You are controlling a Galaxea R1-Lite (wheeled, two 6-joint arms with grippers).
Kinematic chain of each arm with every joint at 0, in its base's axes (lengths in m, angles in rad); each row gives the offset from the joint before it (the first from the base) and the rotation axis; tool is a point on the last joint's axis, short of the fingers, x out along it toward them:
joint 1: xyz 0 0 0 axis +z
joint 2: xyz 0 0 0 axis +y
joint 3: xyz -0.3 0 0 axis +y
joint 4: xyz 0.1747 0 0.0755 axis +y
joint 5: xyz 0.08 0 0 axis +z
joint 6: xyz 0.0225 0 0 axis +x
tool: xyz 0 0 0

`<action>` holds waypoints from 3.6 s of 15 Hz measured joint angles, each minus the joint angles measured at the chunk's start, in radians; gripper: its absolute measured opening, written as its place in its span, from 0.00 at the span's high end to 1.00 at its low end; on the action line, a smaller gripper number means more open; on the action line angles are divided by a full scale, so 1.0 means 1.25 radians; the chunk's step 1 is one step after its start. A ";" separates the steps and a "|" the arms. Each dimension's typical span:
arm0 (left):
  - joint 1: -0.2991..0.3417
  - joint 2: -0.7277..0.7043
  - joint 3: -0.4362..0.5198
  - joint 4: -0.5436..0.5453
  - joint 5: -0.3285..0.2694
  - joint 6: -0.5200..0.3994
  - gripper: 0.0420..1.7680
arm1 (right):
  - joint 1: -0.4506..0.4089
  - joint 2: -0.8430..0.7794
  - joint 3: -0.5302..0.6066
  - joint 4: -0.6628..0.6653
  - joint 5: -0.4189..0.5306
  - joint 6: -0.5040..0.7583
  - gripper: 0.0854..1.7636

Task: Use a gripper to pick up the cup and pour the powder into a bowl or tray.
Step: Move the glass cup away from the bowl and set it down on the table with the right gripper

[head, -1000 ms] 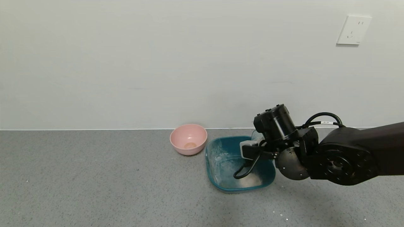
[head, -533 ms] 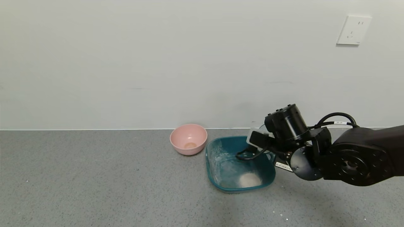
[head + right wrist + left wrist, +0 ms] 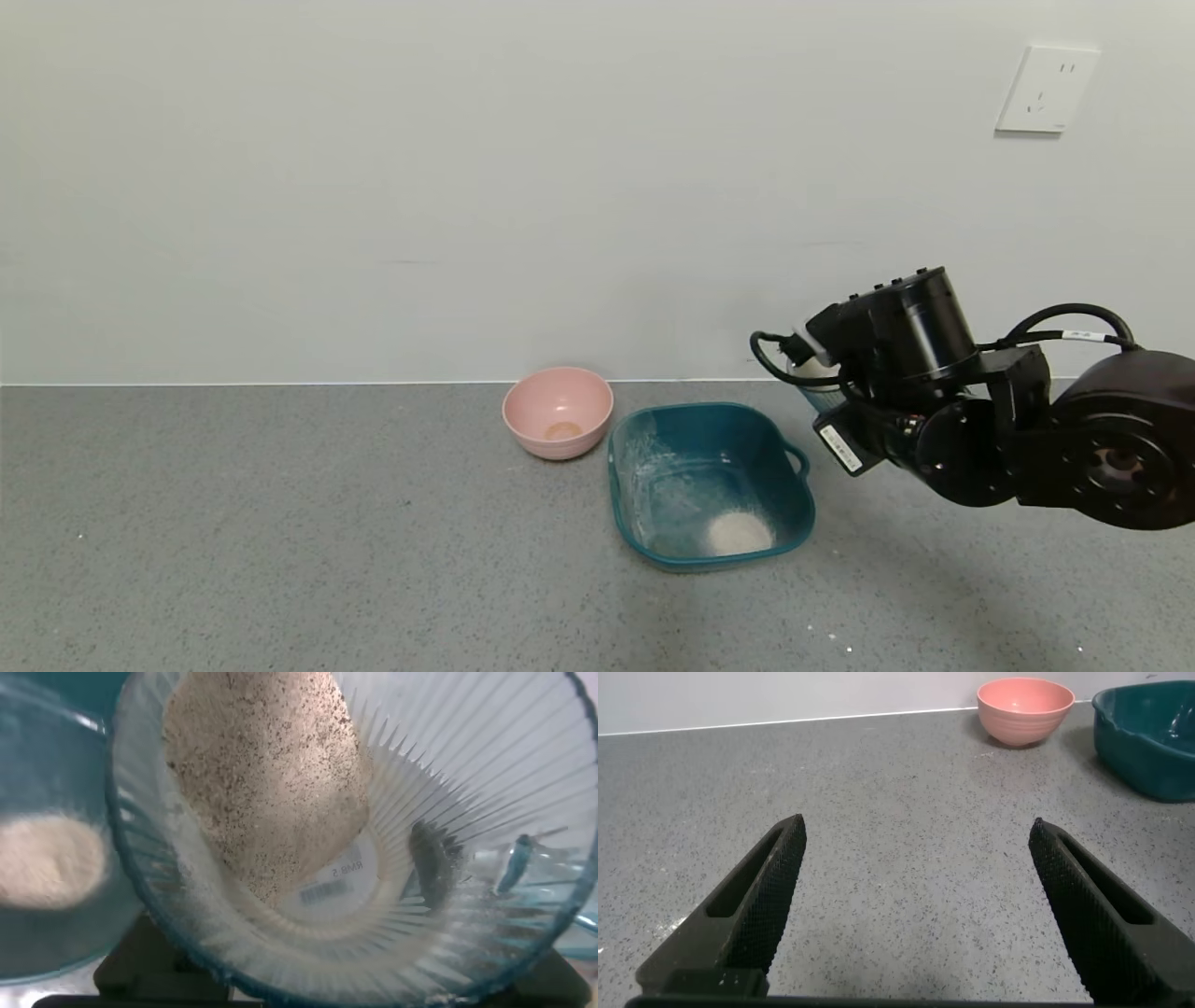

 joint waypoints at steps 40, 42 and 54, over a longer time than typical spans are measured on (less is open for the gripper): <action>0.000 0.000 0.000 0.000 0.000 0.000 0.03 | -0.207 0.256 0.335 -0.672 0.209 0.237 0.18; 0.000 0.000 0.000 0.000 0.000 0.000 0.03 | -0.206 0.256 0.338 -0.672 0.210 0.237 0.14; 0.000 0.000 0.000 0.000 0.000 0.000 0.03 | -0.151 0.180 0.405 -0.660 0.210 0.240 0.06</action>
